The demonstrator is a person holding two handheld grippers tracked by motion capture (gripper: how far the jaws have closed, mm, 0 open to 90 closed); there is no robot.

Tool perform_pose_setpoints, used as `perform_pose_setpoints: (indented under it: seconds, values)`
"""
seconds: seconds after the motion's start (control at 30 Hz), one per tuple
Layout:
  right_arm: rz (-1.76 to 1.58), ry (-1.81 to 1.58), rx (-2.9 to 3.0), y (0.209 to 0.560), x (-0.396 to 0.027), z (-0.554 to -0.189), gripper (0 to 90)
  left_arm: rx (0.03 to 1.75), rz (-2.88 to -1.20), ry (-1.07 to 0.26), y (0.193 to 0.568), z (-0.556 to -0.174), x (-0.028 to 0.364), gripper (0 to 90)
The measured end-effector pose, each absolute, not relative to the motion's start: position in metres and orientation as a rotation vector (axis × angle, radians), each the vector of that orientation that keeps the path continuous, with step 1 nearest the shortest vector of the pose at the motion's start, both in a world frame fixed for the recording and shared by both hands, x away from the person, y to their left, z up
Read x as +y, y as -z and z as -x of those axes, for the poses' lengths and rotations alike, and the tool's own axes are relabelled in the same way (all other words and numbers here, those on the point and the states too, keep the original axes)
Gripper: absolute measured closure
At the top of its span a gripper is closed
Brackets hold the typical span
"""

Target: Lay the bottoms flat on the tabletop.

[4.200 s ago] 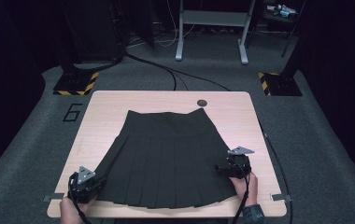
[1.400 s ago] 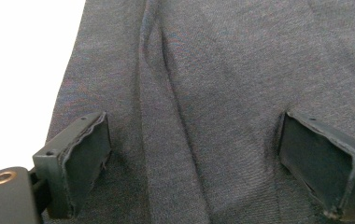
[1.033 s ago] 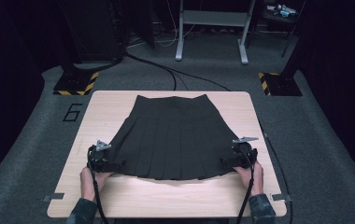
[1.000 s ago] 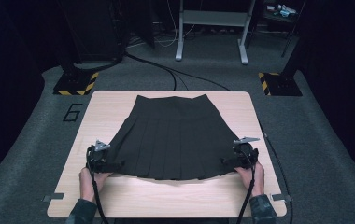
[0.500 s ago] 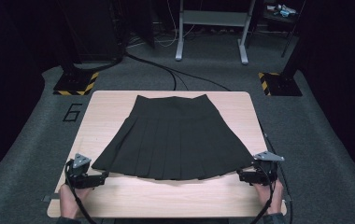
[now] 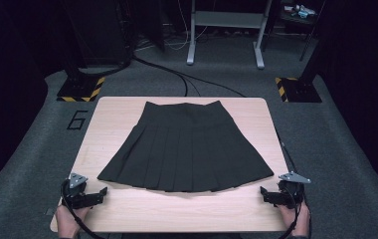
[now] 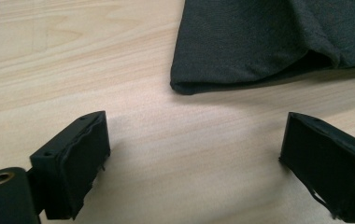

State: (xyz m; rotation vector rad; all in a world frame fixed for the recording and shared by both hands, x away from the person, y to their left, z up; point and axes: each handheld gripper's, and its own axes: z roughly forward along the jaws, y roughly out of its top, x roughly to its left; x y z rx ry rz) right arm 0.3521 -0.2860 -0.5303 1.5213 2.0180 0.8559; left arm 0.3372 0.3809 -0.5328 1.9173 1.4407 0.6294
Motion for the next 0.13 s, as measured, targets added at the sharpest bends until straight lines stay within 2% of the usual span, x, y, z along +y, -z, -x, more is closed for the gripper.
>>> perform_pose_setpoints:
  seconds: [0.13]
  values:
    - [-1.520, -0.855, 2.019, 0.5303, -0.2860, -0.3521, 0.0, 1.434, -1.926, -0.626, 0.5331, -0.3412, 0.3814, 4.8]
